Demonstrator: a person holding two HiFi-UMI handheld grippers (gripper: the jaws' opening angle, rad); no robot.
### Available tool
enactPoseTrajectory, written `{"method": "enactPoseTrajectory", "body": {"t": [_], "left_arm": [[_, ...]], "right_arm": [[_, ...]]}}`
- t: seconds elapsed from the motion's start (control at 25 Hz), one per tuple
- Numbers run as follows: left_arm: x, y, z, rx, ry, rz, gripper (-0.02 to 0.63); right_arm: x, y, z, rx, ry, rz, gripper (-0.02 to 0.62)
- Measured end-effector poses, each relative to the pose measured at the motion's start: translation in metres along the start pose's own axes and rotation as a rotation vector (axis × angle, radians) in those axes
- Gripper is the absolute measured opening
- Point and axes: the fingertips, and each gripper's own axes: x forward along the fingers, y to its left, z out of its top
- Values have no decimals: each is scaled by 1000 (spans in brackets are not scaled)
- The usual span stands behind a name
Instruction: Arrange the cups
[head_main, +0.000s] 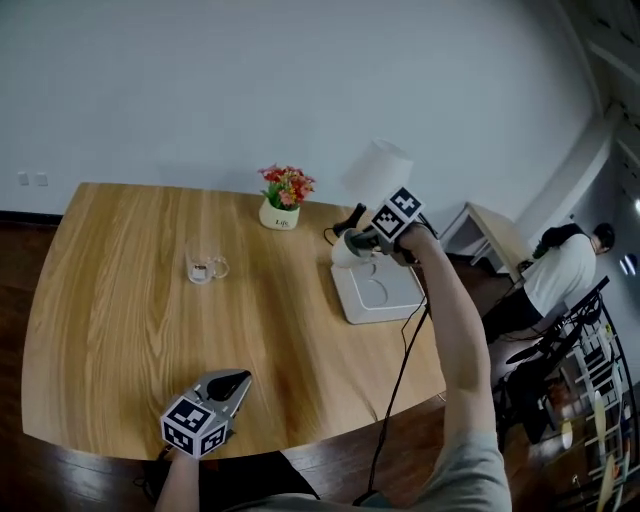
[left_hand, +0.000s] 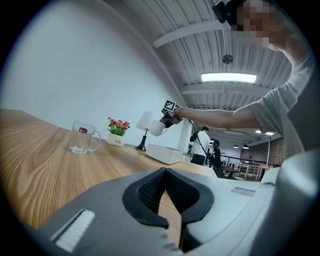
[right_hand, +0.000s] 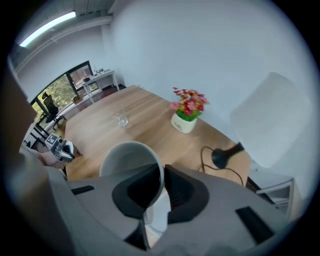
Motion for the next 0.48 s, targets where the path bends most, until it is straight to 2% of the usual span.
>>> {"method": "enactPoseTrajectory", "body": {"t": [0.12, 0.24, 0.48], "left_arm": [[2, -2, -4, 18, 5, 2, 9], [2, -2, -6, 24, 8, 4, 9], [3, -1, -6, 9, -1, 9, 9]], "right_arm": [[-22, -39, -43, 94, 39, -78, 38], [-16, -68, -75, 179, 66, -120, 38], [16, -98, -88, 278, 58, -96, 38]]}}
